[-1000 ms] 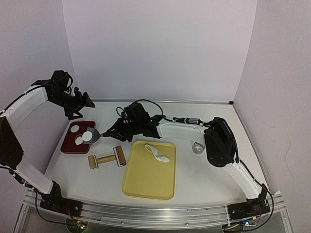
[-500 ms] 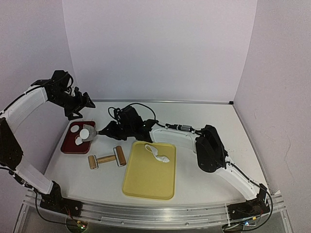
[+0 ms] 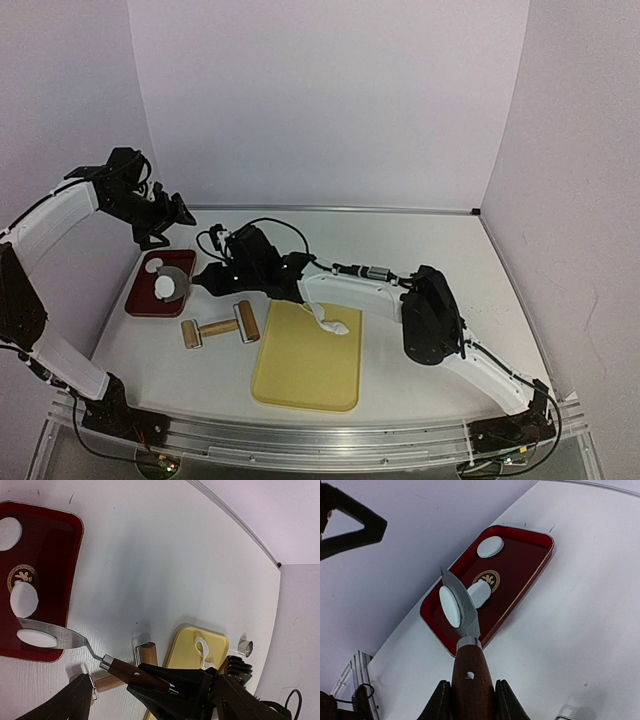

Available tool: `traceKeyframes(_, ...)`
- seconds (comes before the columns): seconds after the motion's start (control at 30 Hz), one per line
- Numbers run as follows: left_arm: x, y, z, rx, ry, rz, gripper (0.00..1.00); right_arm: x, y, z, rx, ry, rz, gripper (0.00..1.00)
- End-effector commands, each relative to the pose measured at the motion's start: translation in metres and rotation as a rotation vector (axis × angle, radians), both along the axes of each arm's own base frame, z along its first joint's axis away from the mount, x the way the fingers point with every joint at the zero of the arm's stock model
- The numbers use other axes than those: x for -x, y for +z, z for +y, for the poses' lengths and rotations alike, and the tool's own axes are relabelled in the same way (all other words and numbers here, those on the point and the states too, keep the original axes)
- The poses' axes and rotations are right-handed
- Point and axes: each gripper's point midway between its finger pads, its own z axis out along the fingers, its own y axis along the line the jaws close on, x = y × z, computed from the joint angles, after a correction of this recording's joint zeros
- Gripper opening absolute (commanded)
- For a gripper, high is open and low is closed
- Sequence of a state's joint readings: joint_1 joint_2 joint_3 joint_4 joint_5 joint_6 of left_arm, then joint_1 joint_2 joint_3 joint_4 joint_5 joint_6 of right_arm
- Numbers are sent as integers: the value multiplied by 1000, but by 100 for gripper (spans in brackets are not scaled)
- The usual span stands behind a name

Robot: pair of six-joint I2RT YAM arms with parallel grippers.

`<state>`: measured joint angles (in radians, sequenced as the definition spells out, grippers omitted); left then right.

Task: Roll out the dumpling wrappers from the dough

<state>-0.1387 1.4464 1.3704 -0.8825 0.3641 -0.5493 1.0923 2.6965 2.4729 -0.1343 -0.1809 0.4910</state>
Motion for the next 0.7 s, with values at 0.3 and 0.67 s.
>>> traceKeyframes(0.3,6,12,1,-12,-13,-50,86,2,48,4,82,-5,-362,0)
traceKeyframes(0.67,10,10,5,-23,1,-61,87,23,58,11,197,54,-593,0)
